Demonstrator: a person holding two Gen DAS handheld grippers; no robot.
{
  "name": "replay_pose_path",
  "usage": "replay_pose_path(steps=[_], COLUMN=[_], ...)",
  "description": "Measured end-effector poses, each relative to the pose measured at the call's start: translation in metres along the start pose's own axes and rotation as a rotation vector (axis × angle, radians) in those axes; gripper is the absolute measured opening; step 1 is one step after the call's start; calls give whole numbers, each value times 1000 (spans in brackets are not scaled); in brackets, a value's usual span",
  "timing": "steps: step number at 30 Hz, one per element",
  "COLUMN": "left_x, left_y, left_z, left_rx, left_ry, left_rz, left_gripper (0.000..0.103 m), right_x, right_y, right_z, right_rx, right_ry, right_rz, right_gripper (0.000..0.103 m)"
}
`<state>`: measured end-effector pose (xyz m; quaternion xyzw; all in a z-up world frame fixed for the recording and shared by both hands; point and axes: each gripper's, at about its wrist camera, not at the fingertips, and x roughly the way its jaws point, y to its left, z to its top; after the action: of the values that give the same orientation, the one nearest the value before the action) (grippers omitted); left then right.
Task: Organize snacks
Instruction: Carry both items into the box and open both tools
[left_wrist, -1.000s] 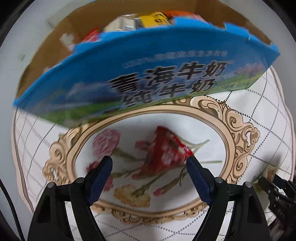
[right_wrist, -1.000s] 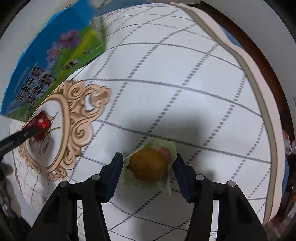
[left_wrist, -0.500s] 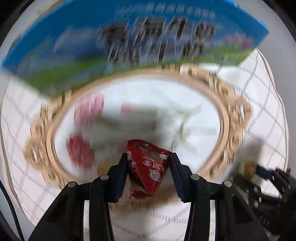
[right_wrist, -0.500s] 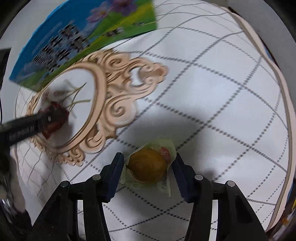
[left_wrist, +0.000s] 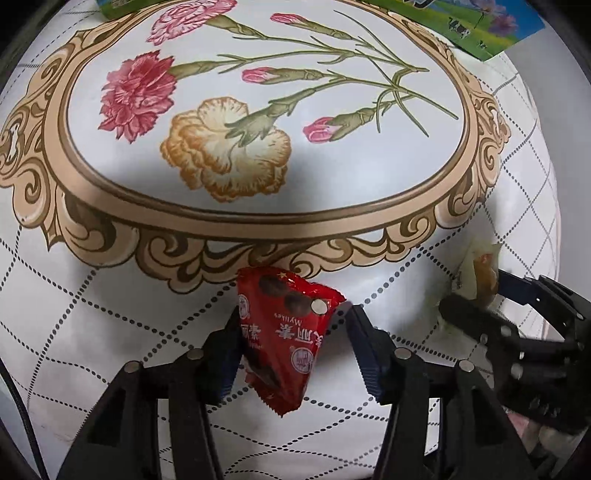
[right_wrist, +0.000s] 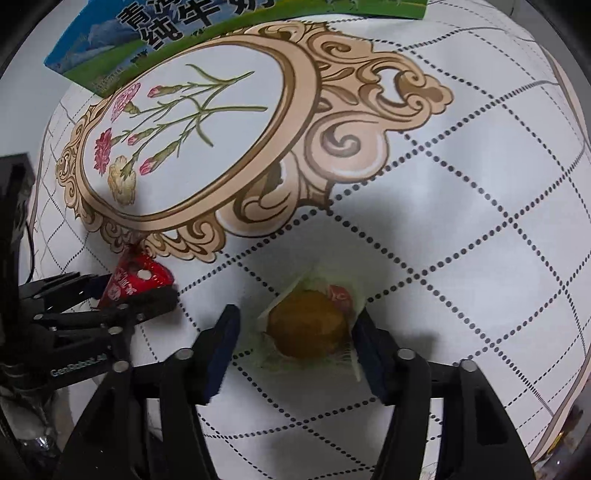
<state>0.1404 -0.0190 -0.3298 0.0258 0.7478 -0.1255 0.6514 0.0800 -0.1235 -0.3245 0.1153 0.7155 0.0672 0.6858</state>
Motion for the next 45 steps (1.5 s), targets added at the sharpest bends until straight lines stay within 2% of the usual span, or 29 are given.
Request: replay_pose_path(steps=[3,4,5,7,16,18,22,27,34,36,41,45], left_x=[-1,-1,-4,-5,-27,-38,-76,-122,-198,-212,-238,-230], left_y=[-14,-19,-18,-13,-21,-27,-25,-31,-39,-39,-23,-9], left_z=[3,-1,-4,-1,2,4,2,17,52,65,112,152], left_rx=[5,4,1,-11,5,15,29,41,80,84,72,44], left_ry=[-17,-24,-32,-42,-74,-92,-138,-208,-333,-362,-391,-363], left_rz=[20,30,41,41,34,19,-20,-78,-128,-123,-78,-18], left_gripper=[52,47,42,39,37,37,37,37,37,37,37,37], right_x=[7,7,8,11,-12,-25,-44,-79,-173,-204,-244,-245], right_y=[8,7,9,14,-1,-9,2,13,-1,-4,-14,-31], right_z=[-1,-2,-3,-7,-15,-9,2,22,61,78,134,180], right_rx=[-32,-41,-54,-73,-7,-11,-13,-10,-25,-29,-28,-10], right_ry=[18,22,20,7,-65,-80,-108,-167,-343,-402,-490,-466], right_rz=[-33,-41,-54,-88,-19,-8,21,71,129,128,85,51], right_gripper=[67,67,64,57,49,49,49,49,49,49,49,49])
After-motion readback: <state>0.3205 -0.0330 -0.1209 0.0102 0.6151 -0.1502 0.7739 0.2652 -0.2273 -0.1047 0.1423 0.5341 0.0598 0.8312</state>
